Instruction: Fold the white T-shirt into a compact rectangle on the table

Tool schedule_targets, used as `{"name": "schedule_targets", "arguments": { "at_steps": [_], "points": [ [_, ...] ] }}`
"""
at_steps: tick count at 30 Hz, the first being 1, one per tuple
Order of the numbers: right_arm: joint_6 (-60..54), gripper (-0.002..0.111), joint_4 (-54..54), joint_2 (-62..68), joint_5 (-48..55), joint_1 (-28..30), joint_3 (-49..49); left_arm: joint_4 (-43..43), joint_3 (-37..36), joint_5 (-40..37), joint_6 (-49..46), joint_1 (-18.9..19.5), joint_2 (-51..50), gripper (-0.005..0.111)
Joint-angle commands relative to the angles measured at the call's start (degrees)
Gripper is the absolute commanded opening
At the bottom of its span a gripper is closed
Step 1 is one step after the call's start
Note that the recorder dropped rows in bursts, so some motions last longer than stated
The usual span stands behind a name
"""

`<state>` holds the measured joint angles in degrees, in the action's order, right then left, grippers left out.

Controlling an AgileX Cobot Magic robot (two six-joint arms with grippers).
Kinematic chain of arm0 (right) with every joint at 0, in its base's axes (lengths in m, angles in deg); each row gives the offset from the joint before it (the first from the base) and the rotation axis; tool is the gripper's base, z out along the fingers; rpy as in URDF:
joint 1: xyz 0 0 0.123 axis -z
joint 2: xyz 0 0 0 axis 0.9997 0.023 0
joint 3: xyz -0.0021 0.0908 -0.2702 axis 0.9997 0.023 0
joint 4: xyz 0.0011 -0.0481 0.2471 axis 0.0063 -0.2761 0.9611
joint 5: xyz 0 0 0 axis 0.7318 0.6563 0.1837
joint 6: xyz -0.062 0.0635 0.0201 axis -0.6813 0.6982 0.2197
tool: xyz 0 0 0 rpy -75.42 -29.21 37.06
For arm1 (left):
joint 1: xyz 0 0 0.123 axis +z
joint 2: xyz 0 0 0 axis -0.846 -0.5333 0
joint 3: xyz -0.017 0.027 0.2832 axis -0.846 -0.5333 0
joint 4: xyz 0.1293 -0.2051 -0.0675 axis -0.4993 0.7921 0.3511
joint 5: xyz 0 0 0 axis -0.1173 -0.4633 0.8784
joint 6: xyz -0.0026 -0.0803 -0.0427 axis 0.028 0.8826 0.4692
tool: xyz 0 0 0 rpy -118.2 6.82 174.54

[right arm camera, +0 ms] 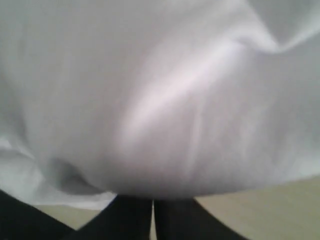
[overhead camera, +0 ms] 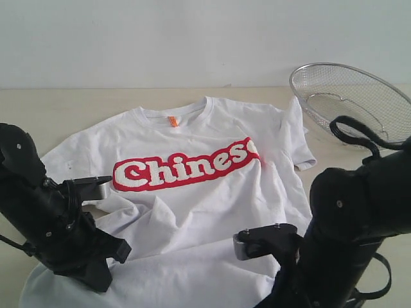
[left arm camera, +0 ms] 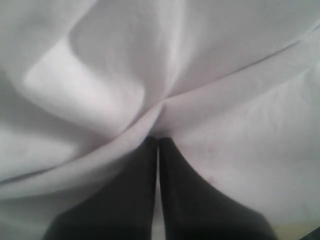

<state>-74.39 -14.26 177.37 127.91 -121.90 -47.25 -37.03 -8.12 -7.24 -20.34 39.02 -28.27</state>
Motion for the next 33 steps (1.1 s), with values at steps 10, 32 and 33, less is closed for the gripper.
{"name": "schedule_targets", "arguments": {
  "at_steps": [10, 32, 33],
  "points": [
    [21.23, 0.000, -27.44, -5.64, 26.23, -0.02, 1.03, -5.14, -0.78, 3.48, 0.81, 0.48, -1.43, 0.005],
    [38.96, 0.000, -48.68, -5.56, -2.53, 12.51, -3.97, 2.29, -0.78, 0.45, -5.87, 0.48, -1.43, 0.005],
    [38.54, 0.000, -49.01, -4.44, -2.45, 13.35, -4.59, 2.29, -0.78, 0.45, -5.87, 0.48, -1.43, 0.005]
  ]
}}
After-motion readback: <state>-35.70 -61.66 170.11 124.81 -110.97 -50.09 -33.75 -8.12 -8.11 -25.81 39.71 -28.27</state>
